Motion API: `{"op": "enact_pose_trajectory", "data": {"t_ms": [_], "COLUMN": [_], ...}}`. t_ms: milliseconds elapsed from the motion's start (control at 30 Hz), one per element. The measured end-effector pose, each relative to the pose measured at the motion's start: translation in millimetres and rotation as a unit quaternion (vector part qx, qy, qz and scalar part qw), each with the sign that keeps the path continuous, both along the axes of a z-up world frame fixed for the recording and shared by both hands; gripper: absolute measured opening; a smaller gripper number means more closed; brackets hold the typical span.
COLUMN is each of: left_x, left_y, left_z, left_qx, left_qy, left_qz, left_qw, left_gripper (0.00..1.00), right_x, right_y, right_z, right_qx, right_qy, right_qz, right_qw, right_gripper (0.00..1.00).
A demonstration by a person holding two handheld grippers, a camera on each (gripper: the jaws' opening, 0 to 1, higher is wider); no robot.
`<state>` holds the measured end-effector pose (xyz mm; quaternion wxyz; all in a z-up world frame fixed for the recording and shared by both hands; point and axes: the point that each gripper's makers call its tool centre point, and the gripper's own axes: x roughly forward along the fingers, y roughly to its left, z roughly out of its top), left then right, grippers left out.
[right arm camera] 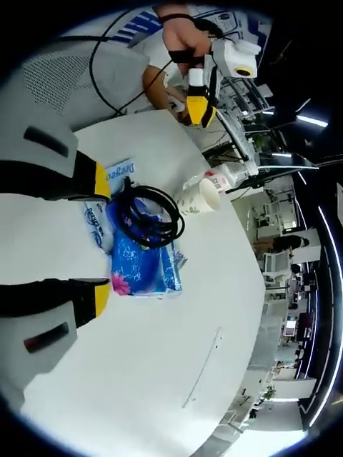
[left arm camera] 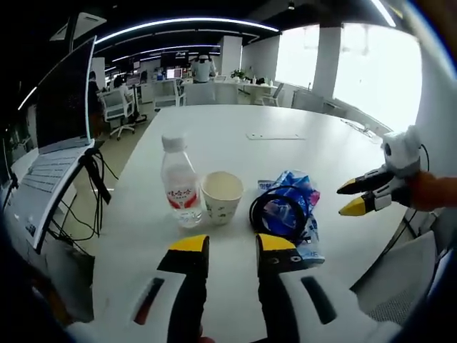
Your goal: Arrange the tabletop items into an orderly group along one side of the table until the central work area is clear of visible clutter.
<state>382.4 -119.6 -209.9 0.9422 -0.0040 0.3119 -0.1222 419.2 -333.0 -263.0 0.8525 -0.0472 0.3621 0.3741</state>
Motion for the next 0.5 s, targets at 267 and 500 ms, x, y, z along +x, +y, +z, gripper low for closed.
{"op": "enact_pose_trajectory", "data": {"t_ms": [267,500], "left_x": [-6.1,-6.8], "left_y": [-1.6,-1.4], "left_z": [-2.1,-0.6], "left_qx": [0.0,0.003], "left_qy": [0.007,0.007], "left_qz": [0.003,0.004], "left_qw": [1.0,1.0], "left_gripper": [0.25,0.24], "right_x": [16.1,27.6], "right_y": [18.5,41.3], "right_z": [-0.8,-13.9], "right_qx": [0.034,0.056], "right_qy": [0.016,0.053], "right_qz": [-0.008,-0.008], "right_qw": [0.9993,0.997], "right_gripper": [0.39,0.39]}}
